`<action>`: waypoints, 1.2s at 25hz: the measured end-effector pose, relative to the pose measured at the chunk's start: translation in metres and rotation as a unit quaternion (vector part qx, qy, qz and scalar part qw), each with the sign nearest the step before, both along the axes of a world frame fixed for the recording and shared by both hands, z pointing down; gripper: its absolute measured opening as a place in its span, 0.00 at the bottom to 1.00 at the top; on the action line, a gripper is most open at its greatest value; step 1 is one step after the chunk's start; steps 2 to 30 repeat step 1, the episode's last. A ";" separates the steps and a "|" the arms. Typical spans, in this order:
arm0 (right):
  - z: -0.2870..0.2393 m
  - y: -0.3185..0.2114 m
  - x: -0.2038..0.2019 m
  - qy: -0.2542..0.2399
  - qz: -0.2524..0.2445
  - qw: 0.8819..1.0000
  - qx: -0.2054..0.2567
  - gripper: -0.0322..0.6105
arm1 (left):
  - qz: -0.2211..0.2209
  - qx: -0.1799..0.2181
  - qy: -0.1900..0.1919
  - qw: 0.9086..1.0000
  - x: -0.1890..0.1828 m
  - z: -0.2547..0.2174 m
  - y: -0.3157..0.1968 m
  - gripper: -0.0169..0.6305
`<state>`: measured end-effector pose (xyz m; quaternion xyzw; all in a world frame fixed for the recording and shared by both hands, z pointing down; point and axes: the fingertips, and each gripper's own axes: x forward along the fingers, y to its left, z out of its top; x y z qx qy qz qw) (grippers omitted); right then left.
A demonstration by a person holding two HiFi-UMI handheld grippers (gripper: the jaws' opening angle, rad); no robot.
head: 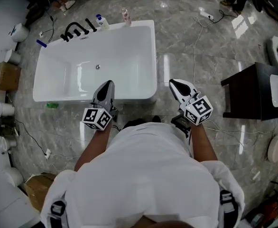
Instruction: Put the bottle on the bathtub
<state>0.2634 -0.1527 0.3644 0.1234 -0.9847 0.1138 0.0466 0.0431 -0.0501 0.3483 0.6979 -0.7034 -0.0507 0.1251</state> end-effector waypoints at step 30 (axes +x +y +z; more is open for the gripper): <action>0.001 0.006 0.005 0.001 -0.002 1.000 -0.005 0.07 | 0.013 -0.007 0.003 1.000 0.007 0.002 -0.003 0.05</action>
